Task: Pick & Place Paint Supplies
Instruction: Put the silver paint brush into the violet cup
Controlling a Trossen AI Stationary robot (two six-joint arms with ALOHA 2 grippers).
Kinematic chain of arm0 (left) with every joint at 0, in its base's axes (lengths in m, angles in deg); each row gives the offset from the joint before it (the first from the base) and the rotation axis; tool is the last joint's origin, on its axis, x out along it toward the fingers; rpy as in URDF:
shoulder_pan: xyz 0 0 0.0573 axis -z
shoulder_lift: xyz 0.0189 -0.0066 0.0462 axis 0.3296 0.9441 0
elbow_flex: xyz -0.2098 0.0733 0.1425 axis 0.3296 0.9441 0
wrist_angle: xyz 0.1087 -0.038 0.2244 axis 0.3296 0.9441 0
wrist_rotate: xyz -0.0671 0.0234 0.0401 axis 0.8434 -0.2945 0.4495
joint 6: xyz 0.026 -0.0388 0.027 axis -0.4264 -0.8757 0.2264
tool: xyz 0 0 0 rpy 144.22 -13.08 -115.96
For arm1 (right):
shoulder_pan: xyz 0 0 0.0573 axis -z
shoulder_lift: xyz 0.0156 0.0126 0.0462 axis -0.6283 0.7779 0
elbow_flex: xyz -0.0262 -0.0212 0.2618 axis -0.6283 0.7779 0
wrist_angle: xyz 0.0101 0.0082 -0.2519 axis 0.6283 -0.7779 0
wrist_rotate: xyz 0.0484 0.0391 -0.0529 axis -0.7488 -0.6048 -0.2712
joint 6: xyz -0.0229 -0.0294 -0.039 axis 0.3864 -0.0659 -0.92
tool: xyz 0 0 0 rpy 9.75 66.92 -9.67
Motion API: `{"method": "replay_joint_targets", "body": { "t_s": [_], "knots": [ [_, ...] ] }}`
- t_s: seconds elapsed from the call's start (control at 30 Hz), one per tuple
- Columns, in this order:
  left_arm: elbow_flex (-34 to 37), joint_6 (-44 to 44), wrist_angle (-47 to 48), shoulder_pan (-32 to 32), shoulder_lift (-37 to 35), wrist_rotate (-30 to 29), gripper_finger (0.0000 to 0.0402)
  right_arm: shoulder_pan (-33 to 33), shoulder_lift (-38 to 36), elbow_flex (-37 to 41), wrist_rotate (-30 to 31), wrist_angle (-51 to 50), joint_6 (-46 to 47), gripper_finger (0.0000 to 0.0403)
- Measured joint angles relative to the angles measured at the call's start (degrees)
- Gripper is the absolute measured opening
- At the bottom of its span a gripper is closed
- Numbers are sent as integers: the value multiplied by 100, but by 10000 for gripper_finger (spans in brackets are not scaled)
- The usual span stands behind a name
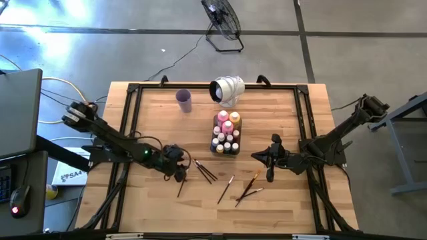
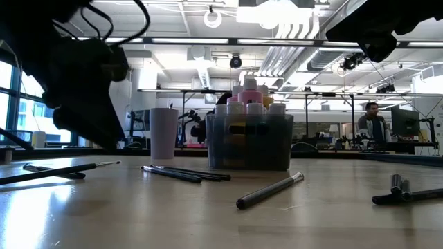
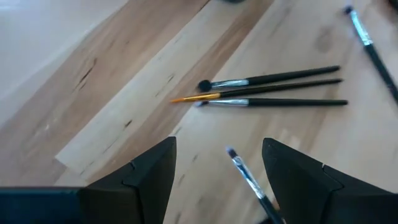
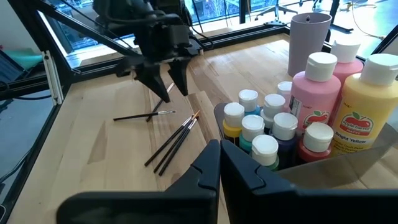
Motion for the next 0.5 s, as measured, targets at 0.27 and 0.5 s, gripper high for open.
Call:
{"method": "replay_joint_targets", "body": {
  "t_s": [0.27,0.5],
  "knots": [
    [2,58,6,-496,199,745,235,0,0,0,0,-48,0,2],
    [2,114,-229,-558,198,962,235,2,0,0,52,-285,-2,2]
  ]
}}
